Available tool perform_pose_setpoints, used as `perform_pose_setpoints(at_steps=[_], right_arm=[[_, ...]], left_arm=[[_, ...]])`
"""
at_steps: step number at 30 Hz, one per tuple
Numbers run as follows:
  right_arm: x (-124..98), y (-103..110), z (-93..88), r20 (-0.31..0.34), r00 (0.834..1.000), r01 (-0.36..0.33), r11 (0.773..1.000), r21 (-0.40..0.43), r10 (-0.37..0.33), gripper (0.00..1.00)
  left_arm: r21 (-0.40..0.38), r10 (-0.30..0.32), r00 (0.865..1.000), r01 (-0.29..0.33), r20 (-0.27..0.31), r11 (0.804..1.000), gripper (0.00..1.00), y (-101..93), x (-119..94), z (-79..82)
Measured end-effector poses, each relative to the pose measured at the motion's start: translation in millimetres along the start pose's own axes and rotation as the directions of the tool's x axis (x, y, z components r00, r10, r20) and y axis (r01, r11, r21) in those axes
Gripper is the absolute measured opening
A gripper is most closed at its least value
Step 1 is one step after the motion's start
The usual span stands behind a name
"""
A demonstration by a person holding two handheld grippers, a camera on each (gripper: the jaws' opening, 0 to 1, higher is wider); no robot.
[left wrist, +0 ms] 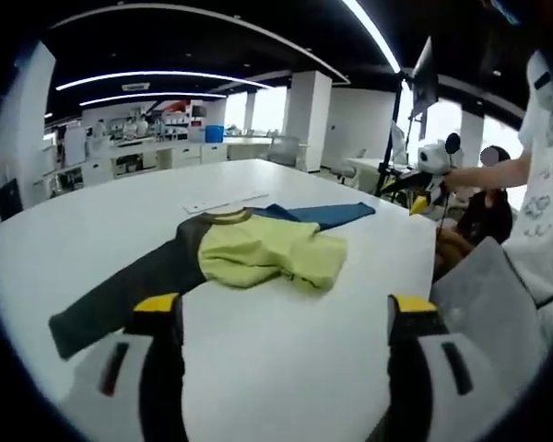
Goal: Fold the garment on the visible template until the final outline fits inside the template.
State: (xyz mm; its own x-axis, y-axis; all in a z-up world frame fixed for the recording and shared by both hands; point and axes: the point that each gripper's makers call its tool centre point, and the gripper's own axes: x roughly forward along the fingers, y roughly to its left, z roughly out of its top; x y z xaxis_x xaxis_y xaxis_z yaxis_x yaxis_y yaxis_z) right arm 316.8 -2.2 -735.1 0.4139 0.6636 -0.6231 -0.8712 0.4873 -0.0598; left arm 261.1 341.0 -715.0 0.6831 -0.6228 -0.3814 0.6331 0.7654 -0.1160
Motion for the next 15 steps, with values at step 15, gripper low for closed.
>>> perform_pose_setpoints(at_steps=[15], right_arm=[[110,52,31.9,-0.095,0.987,-0.151,0.932,-0.330,0.127,0.61]], left_arm=[[0.002,-0.023,1.000,0.023,0.003,1.000,0.88,-14.1,5,-1.9]])
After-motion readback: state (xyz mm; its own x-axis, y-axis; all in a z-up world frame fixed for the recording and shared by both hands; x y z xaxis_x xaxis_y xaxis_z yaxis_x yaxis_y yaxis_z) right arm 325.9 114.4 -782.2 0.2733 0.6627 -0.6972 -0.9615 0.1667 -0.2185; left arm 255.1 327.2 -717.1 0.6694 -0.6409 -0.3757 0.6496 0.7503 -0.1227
